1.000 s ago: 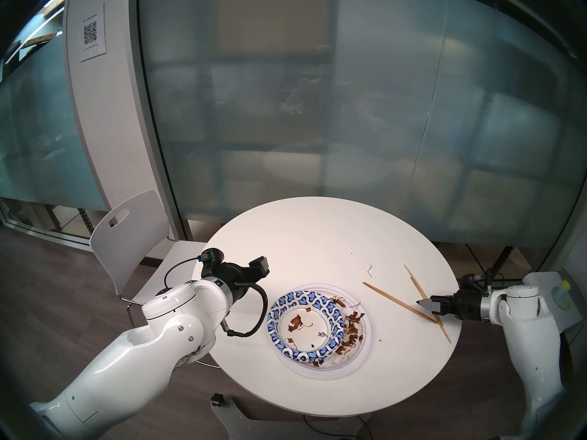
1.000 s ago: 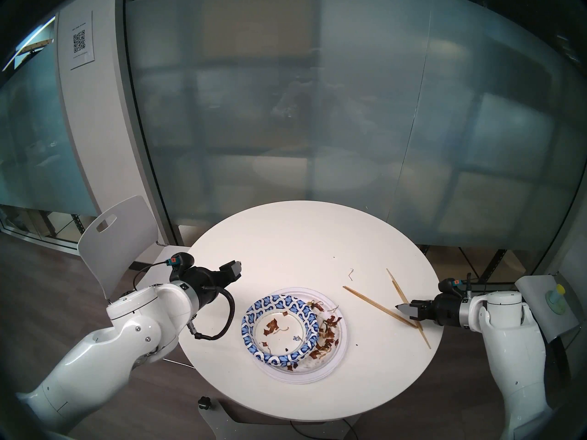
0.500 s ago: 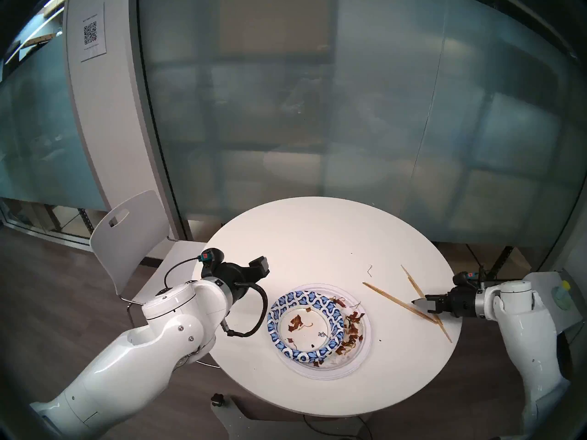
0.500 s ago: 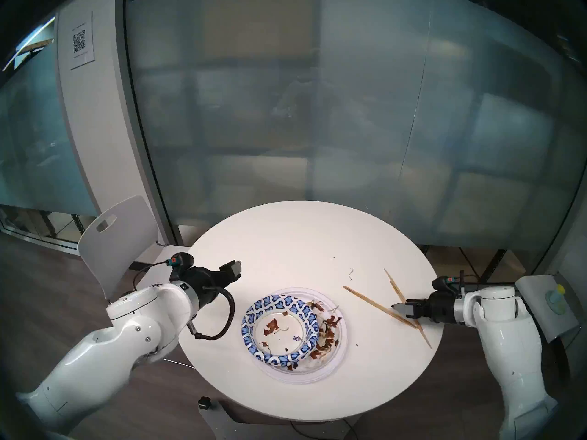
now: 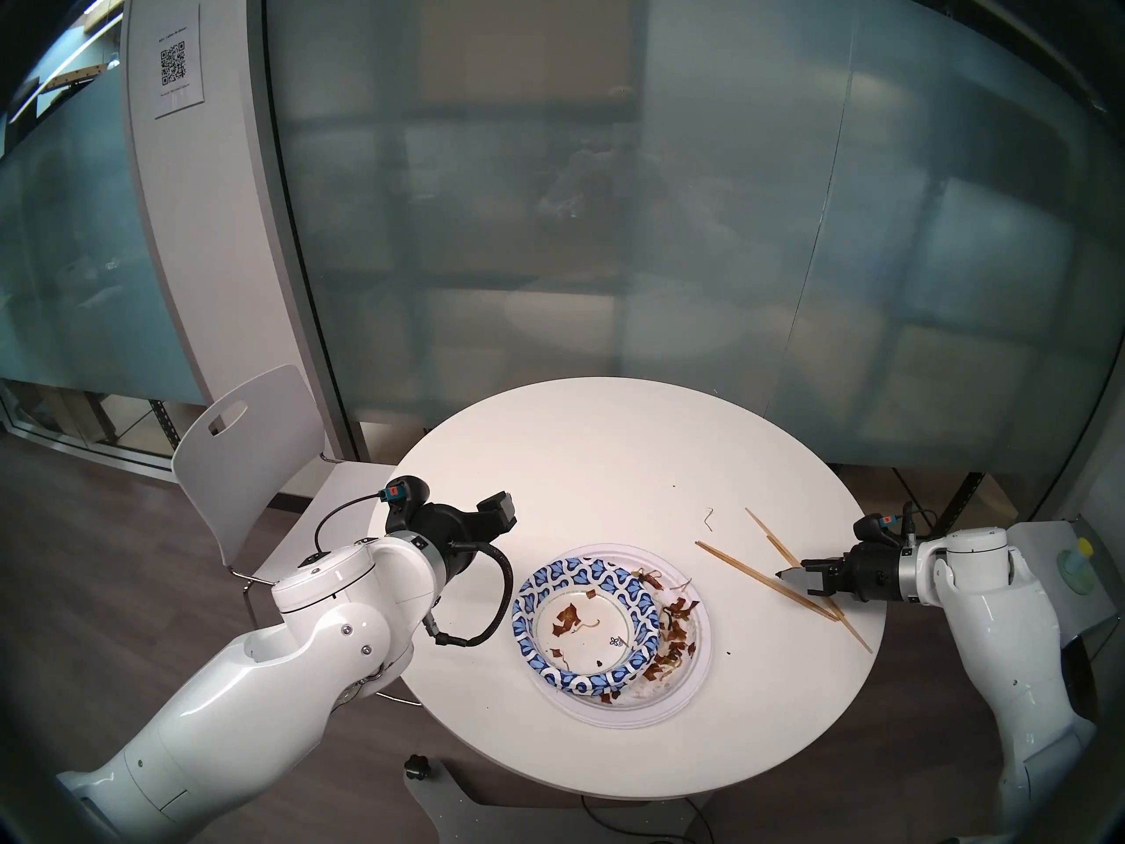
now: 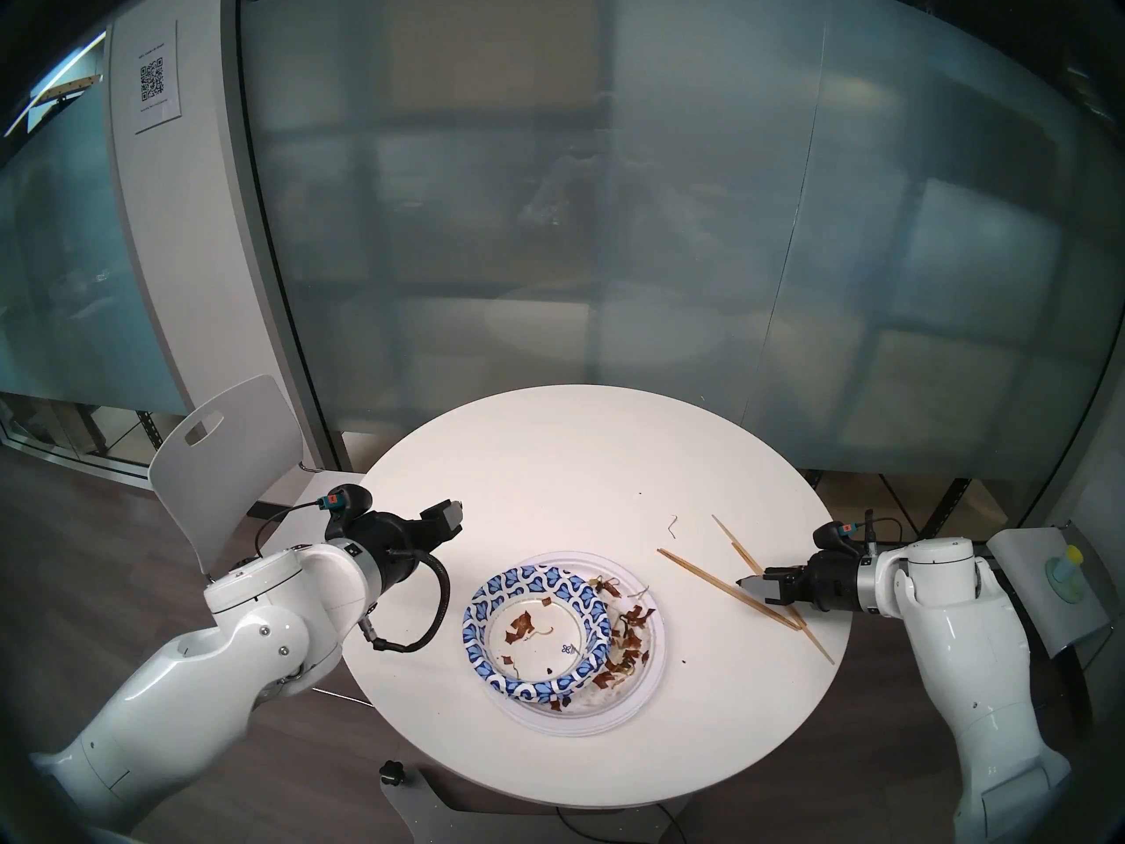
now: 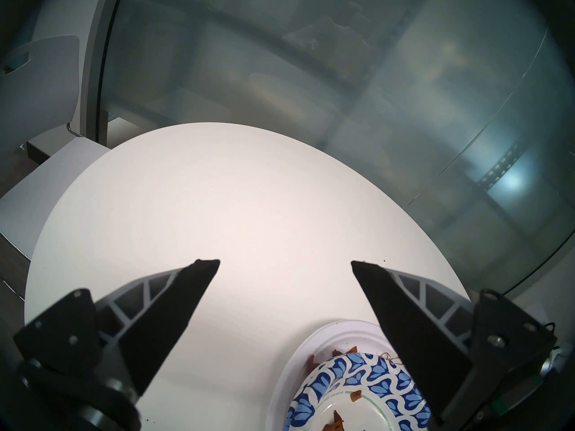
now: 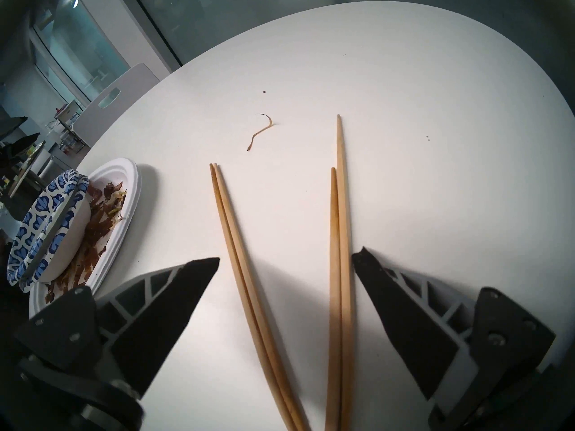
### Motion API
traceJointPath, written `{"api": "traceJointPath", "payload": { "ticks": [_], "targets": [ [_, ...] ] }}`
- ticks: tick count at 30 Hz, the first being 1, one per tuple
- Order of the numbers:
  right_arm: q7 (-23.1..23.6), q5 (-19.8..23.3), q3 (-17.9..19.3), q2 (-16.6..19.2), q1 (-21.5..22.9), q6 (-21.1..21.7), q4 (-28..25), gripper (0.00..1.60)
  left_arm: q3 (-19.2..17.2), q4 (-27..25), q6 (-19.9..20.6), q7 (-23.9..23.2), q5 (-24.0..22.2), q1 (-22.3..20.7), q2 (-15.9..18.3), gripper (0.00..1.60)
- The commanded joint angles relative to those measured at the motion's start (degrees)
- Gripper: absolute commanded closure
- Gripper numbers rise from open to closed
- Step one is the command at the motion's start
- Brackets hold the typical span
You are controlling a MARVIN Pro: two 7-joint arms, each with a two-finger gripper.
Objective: Stack the plates into one stack
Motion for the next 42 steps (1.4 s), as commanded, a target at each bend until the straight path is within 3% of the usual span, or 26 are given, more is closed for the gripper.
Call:
{"api": "traceJointPath", "payload": {
  "ticks": [1,20,42],
  "targets": [
    [0.28,0.01,-0.31,0.14,1.29,-0.12,-0.93,0.0,-0.24,-1.12,-0.14,0.1,0.02,-0.34,-0.15,0.0],
    [0.51,-1.16,-3.52,0.66,-0.14,0.98,-4.06,0.0,-0.24,-1.13,-0.14,0.11,0.02,-0.34,-0.15,0.0],
    [0.74,-1.73,-3.06,0.56,-4.02,1.66,-8.74,0.0,-0.24,-1.13,-0.14,0.12,0.02,-0.34,-0.15,0.0]
  ]
}}
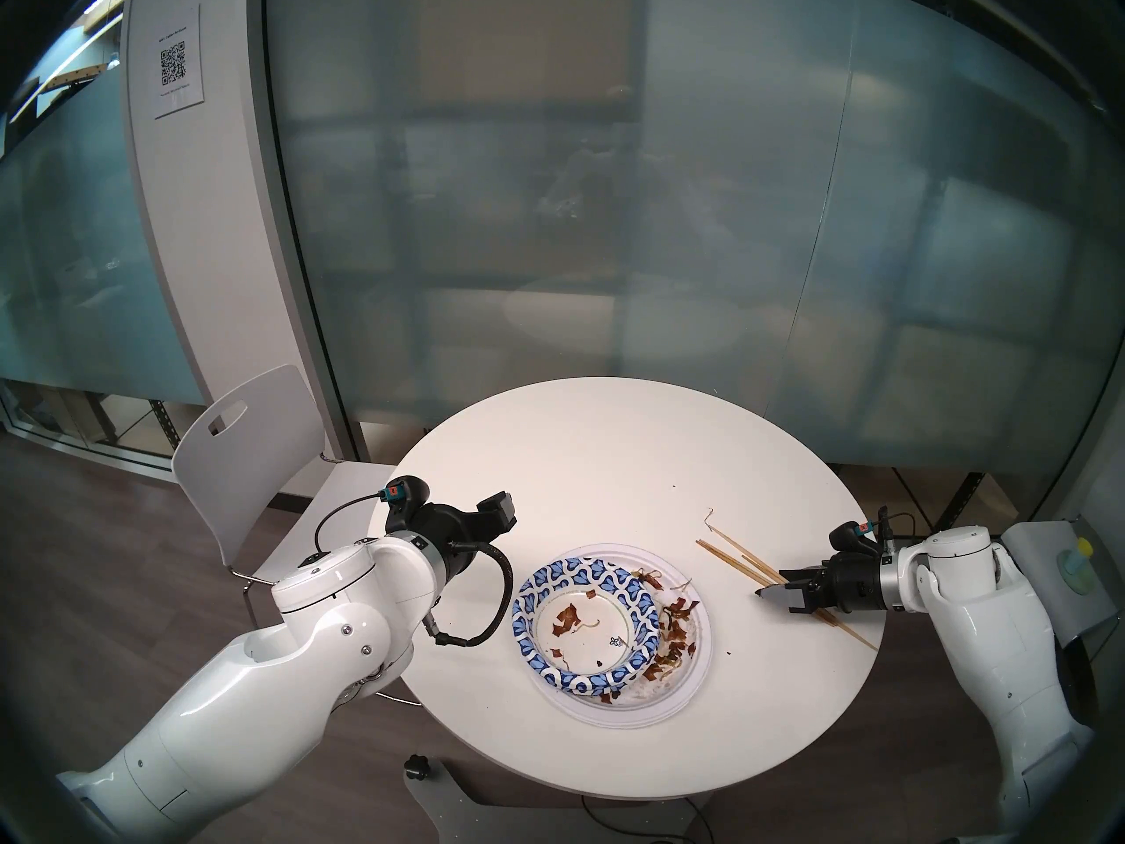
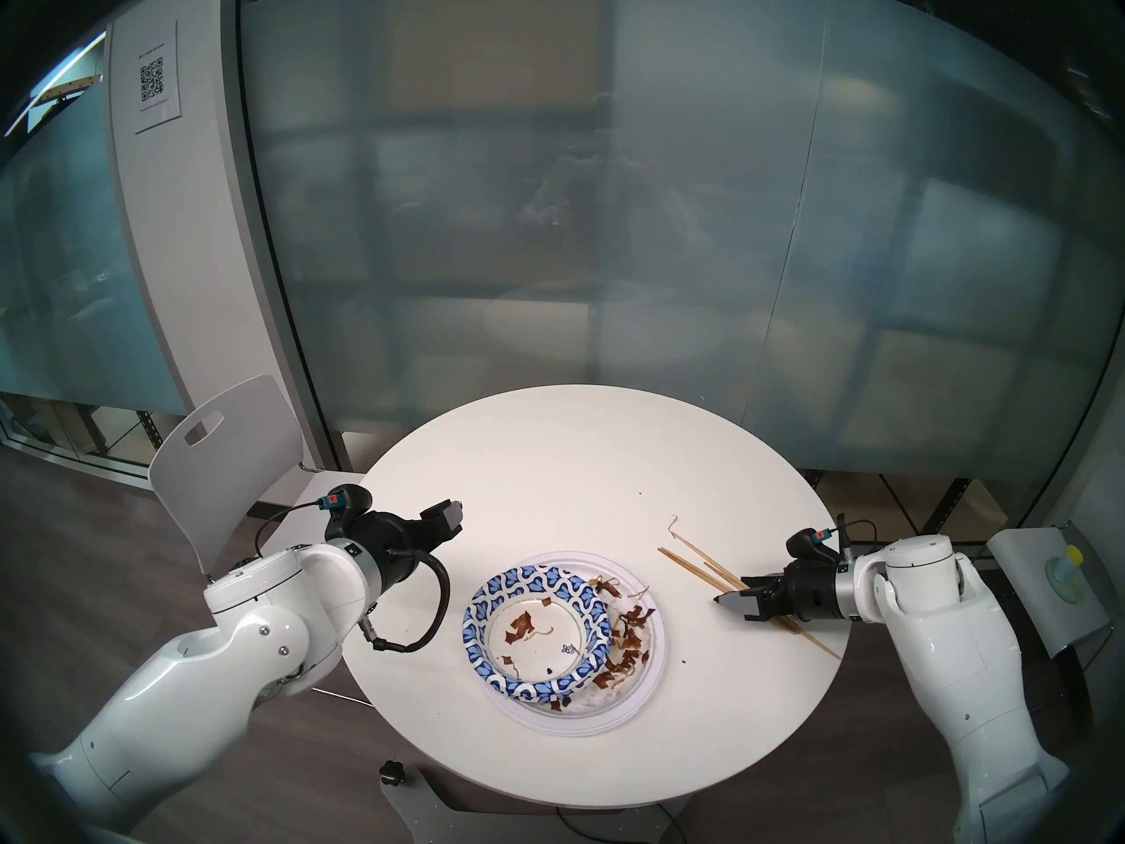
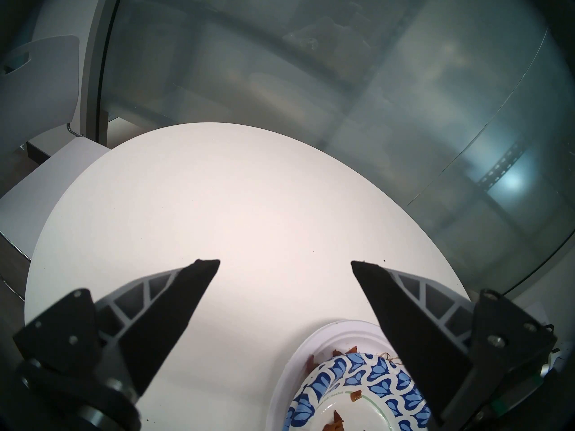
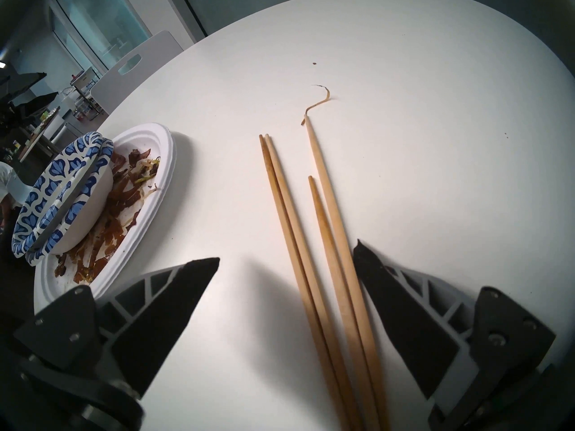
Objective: Stack the plates into one stack
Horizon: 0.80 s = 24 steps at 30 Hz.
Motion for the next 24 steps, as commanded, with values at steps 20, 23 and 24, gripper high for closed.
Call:
{"api": "traceJointPath", "payload": {
  "ticks": [20,23,24],
  "targets": [
    [-3.25,-9.29,-6.79,4.18,0.12,0.31,-4.34,0.0,-0.24,-1.11,-0.14,0.09,0.02,-0.34,-0.15,0.0],
    [-3.31,-9.84,-7.48,4.35,0.6,0.53,-3.65,0.0,-0.24,-1.11,-0.14,0.09,0.02,-0.35,-0.15,0.0],
    [-3.24,-9.82,-7.54,4.32,0.68,0.54,-3.43,0.0,-0.23,-1.11,-0.14,0.09,0.02,-0.35,-0.15,0.0]
  ]
}}
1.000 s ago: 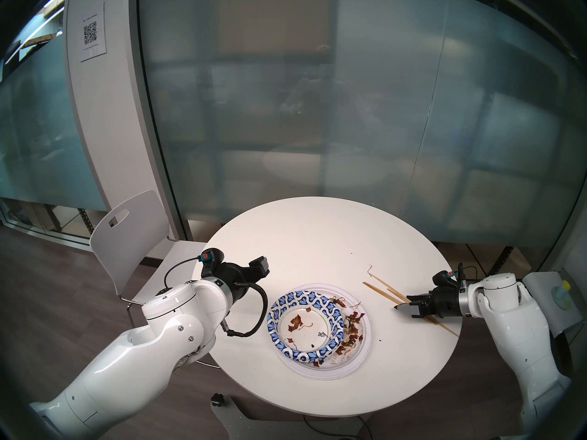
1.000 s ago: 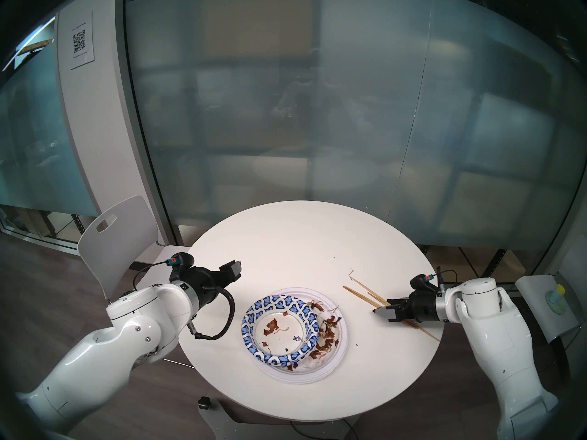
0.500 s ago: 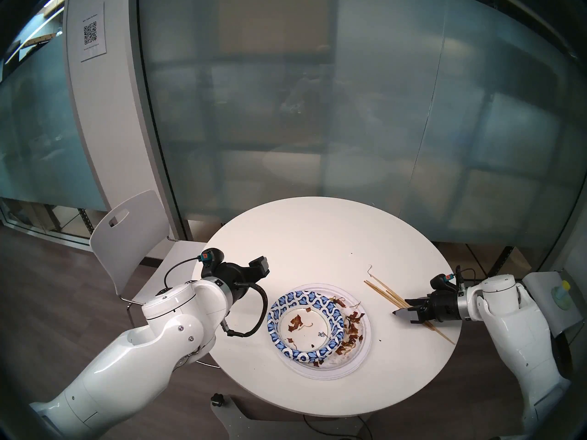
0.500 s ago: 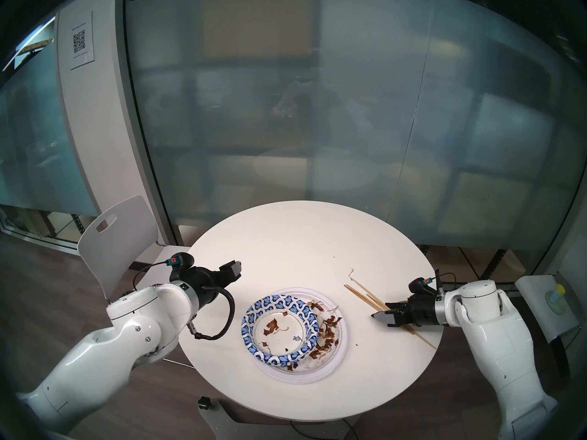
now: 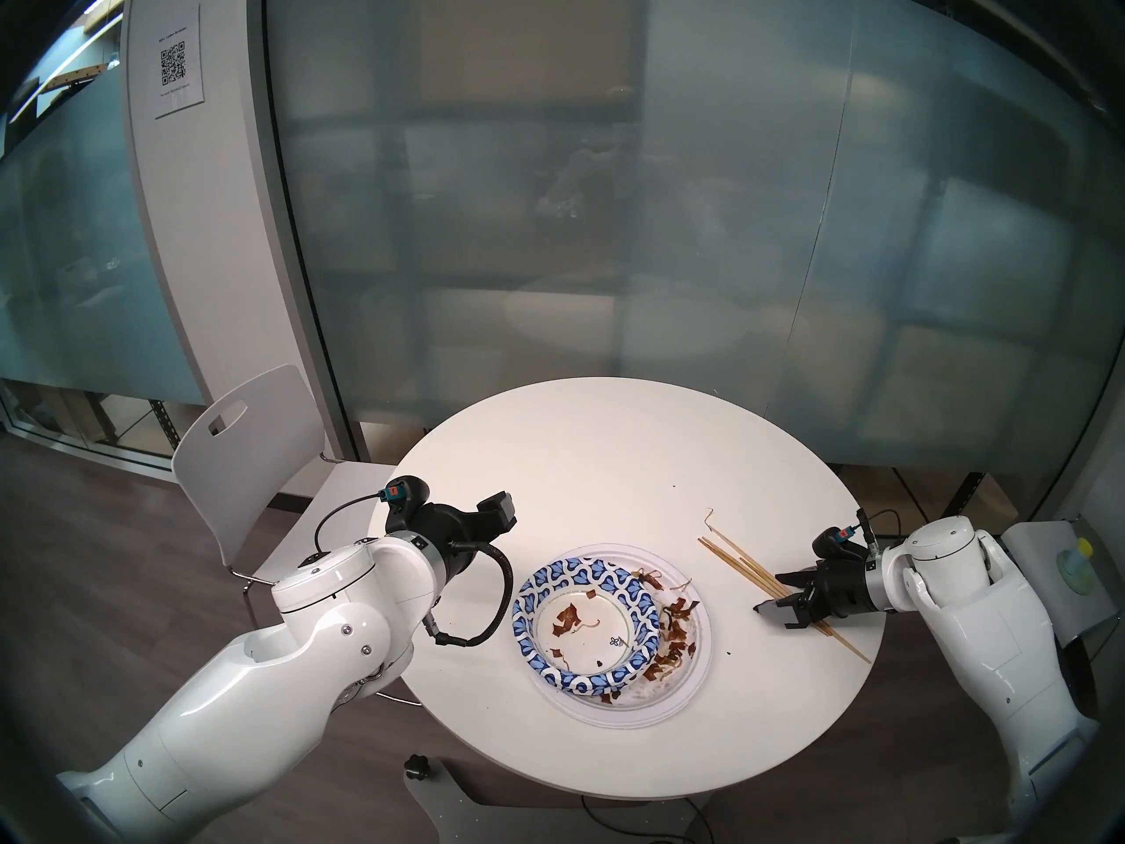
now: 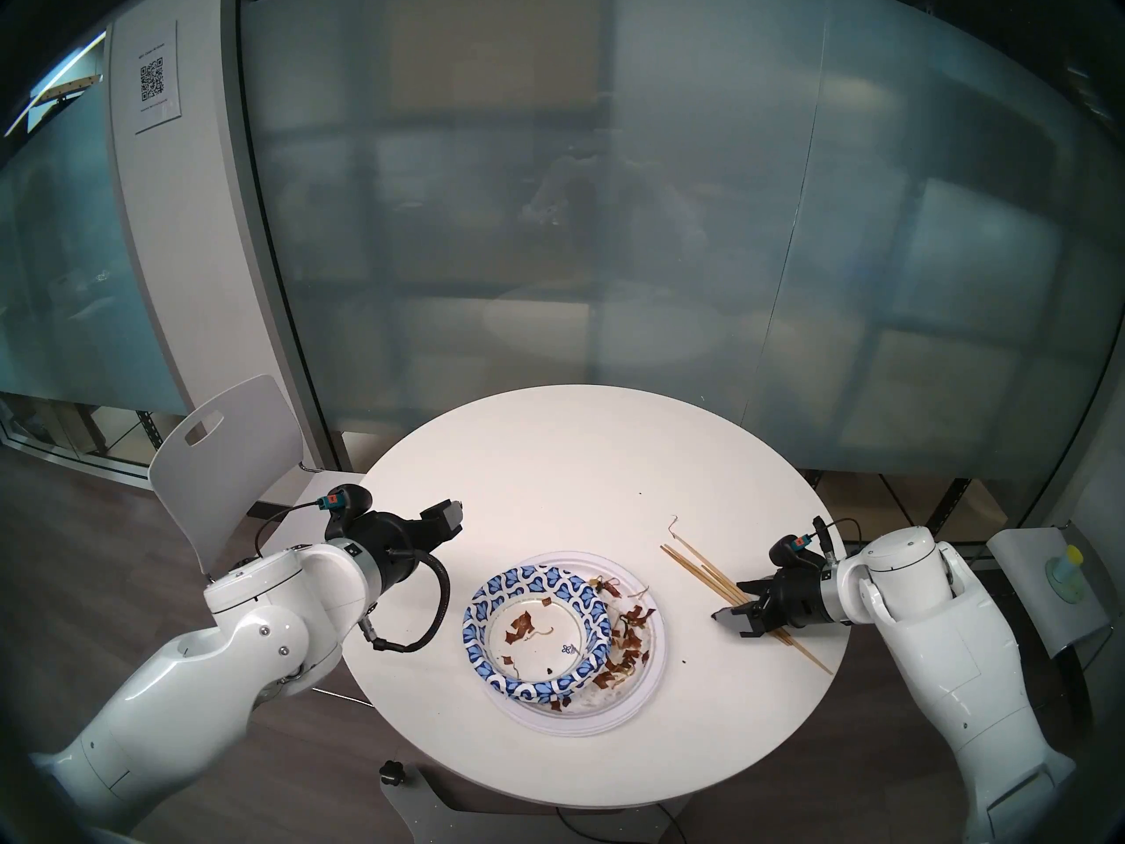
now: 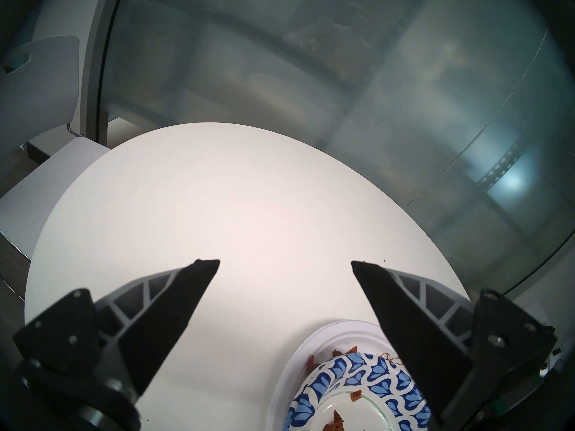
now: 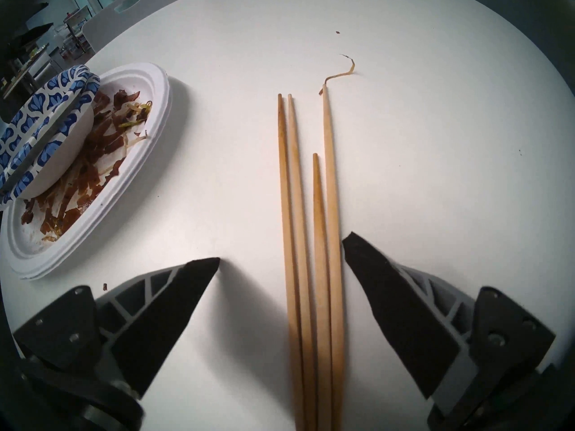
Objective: Stack the plates into one stack
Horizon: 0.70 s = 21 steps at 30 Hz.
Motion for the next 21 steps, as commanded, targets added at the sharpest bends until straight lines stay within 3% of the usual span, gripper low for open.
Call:
{"api": "traceJointPath", "payload": {
  "ticks": [1,5,7,12,13,21],
  "targets": [
    [-0.16,-2.04,-2.25,1.23,0.85,1.02,1.92,0.0,-0.24,-1.11,-0.13,0.09,0.02,-0.34,-0.15,0.0],
    [0.17,-2.04,-2.69,1.31,1.13,0.79,2.59,0.0,-0.23,-1.11,-0.14,0.08,0.02,-0.35,-0.15,0.0],
    [0.52,-1.92,-2.87,1.37,1.24,0.42,3.03,0.27,-0.23,-1.1,-0.14,0.08,0.02,-0.35,-0.15,0.0],
    [0.33,-2.21,-3.54,1.15,1.33,-0.3,4.18,0.35,-0.23,-1.09,-0.14,0.06,0.03,-0.35,-0.15,0.0],
    [0.3,-2.3,-3.82,1.13,1.48,-0.46,4.47,0.61,-0.23,-1.09,-0.14,0.06,0.03,-0.35,-0.15,0.0],
    [0.11,-3.31,-5.77,1.07,2.28,-1.09,5.25,0.72,-0.22,-1.06,-0.14,0.03,0.03,-0.36,-0.14,0.0]
  ]
}}
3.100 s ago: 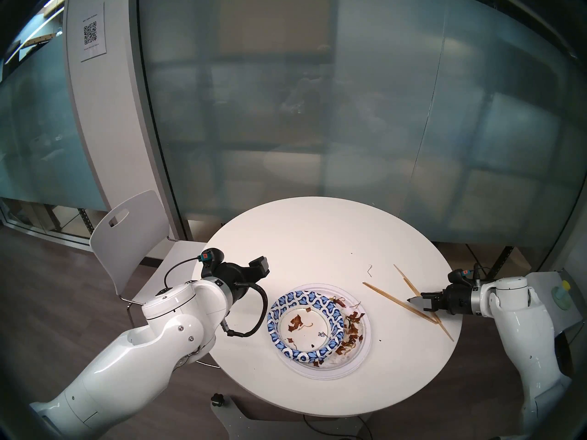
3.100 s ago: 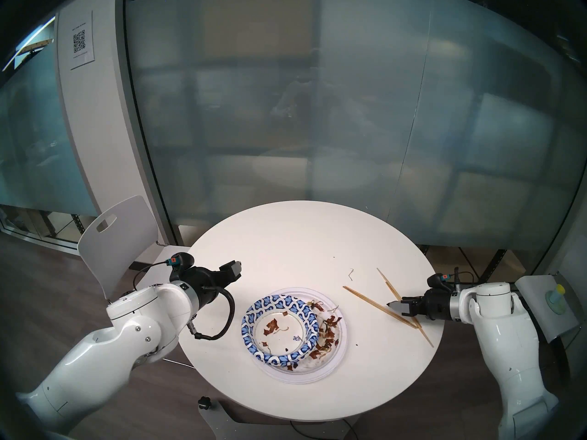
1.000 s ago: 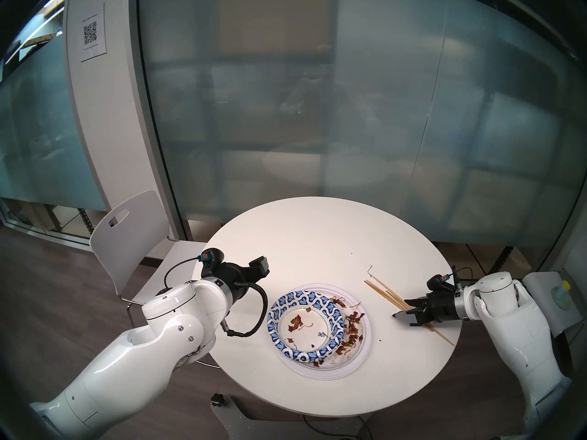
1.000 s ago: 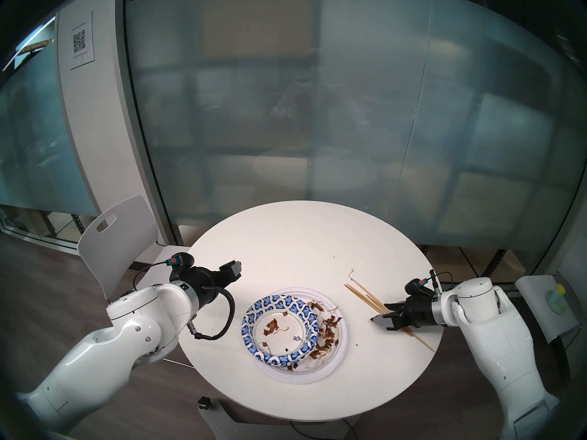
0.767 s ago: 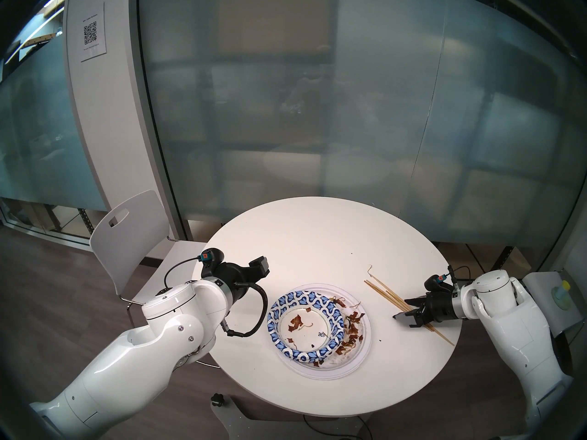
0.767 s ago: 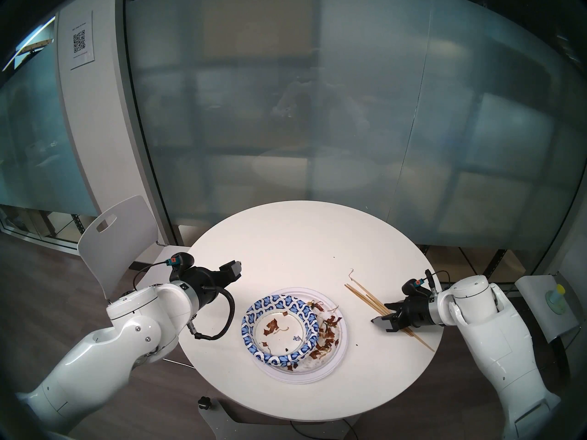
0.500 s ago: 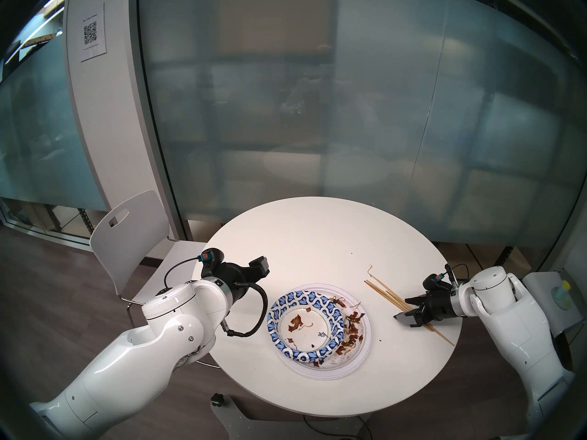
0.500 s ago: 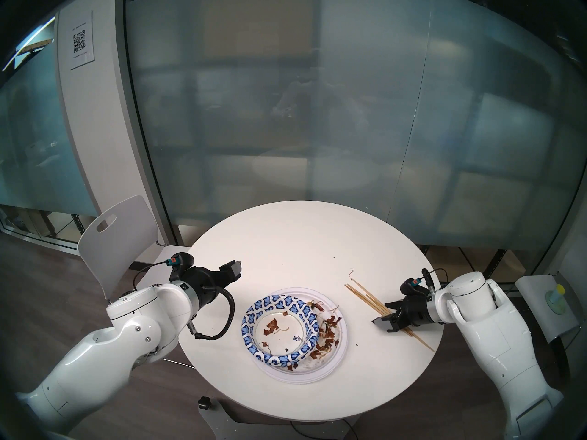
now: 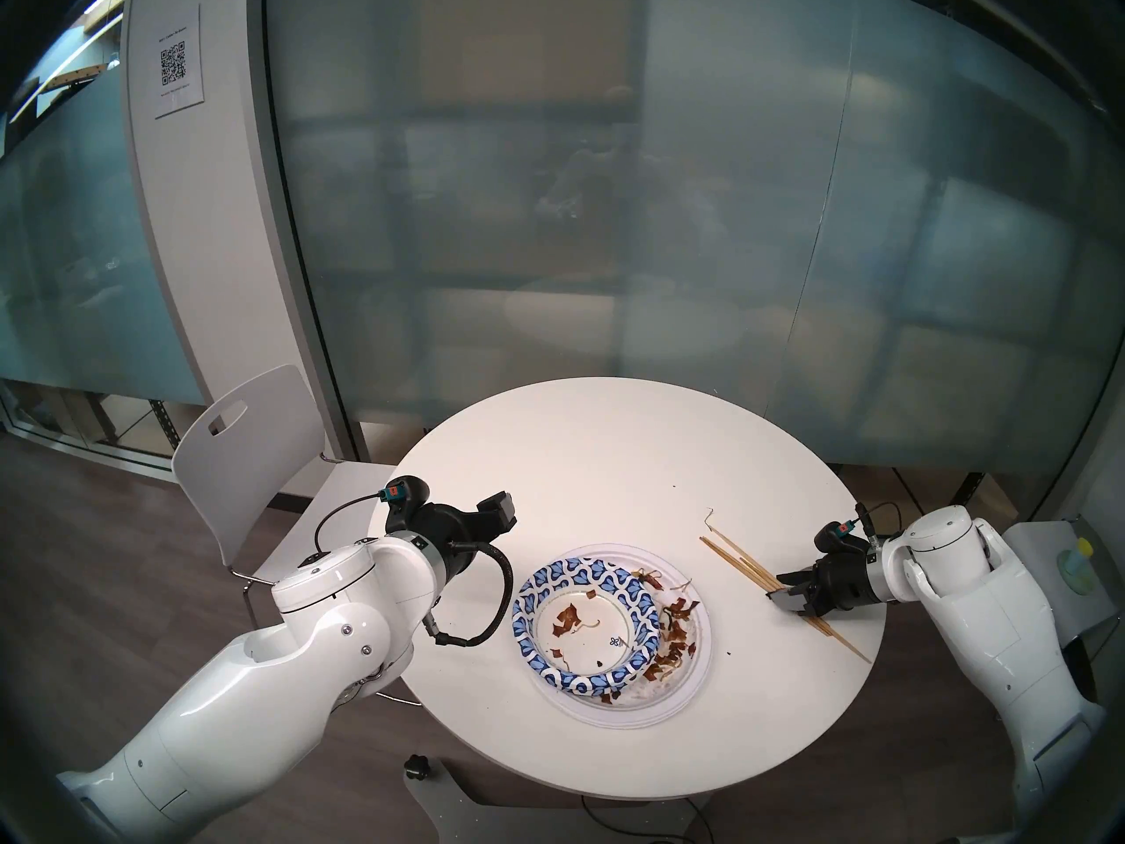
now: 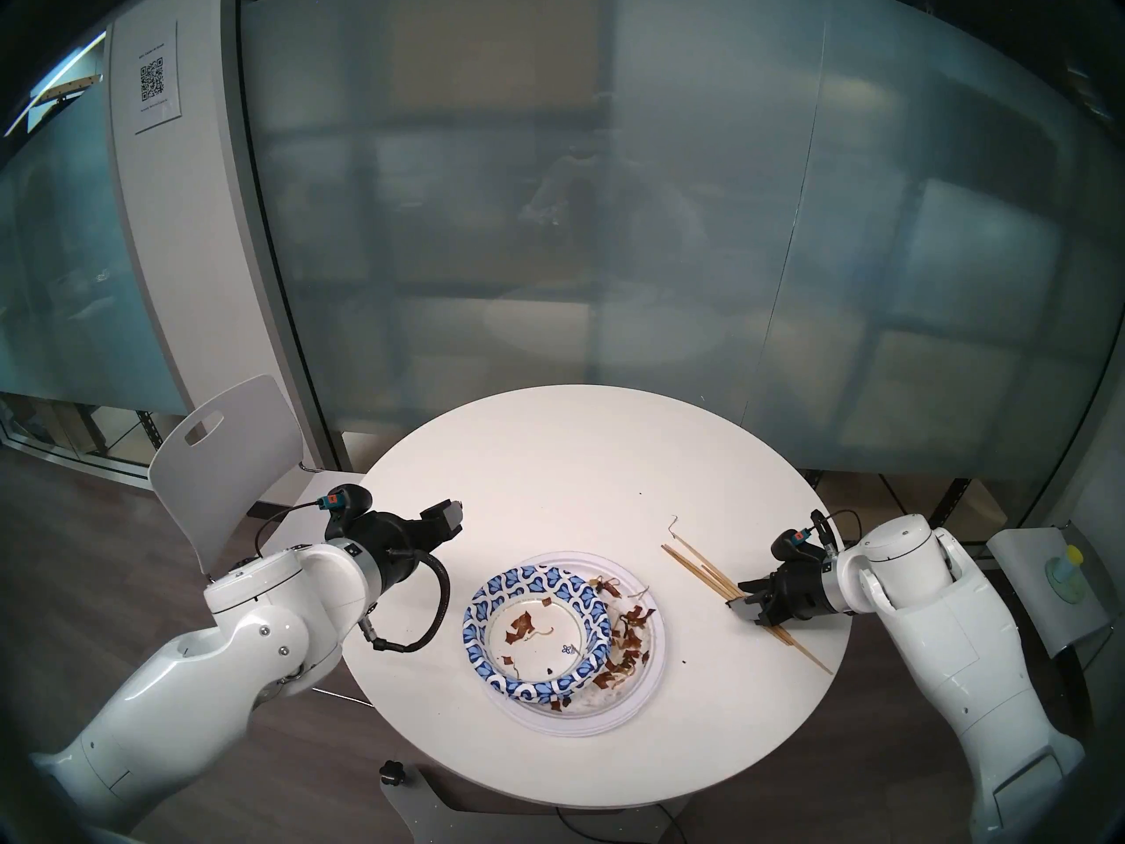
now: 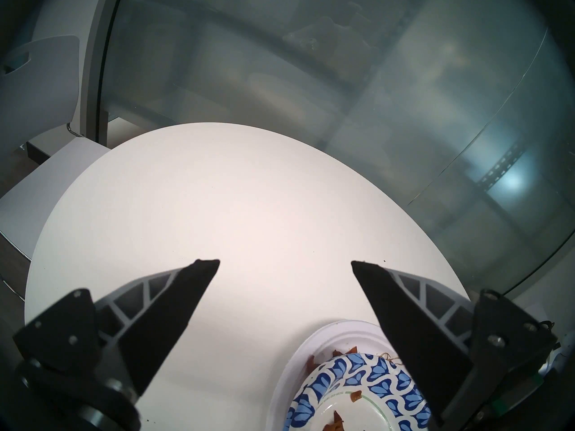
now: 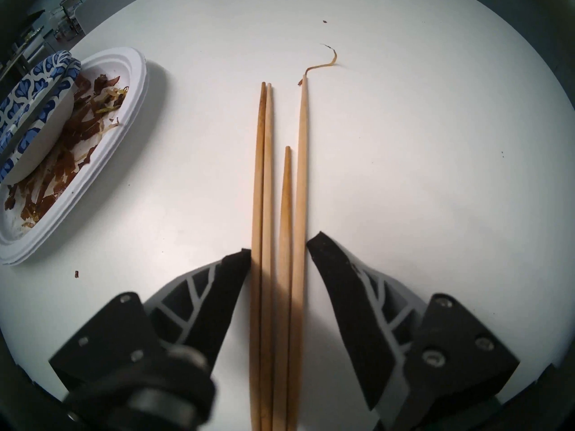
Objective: Stack the plates into one stack
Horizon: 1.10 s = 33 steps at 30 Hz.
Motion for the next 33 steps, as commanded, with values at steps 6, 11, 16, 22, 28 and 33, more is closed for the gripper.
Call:
{"api": "traceJointPath", "payload": {
  "ticks": [6,11,16,22,28,33],
  "targets": [
    [0.03,-1.96,-3.92,-0.7,-0.67,-0.74,3.05,0.87,-0.22,-1.04,-0.14,0.01,0.03,-0.37,-0.14,0.0],
    [0.05,-2.07,-4.39,-0.81,-0.52,-0.94,3.12,0.92,-0.22,-1.04,-0.14,0.0,0.03,-0.37,-0.14,0.0],
    [0.13,-2.21,-4.82,-0.72,-0.34,-0.93,3.1,0.93,-0.22,-1.03,-0.14,0.0,0.03,-0.37,-0.14,0.0],
    [0.24,-2.31,-5.21,-0.61,-0.29,-0.82,2.93,1.21,-0.22,-1.03,-0.14,0.0,0.03,-0.38,-0.14,0.0],
    [0.21,-2.34,-5.27,-0.64,-0.33,-0.9,2.68,1.6,-0.21,-1.02,-0.14,-0.01,0.03,-0.38,-0.14,0.0],
    [0.13,-2.37,-5.1,-0.42,-0.24,-0.8,2.02,1.6,-0.22,-1.04,-0.15,0.0,0.03,-0.37,-0.14,0.0]
  ]
}}
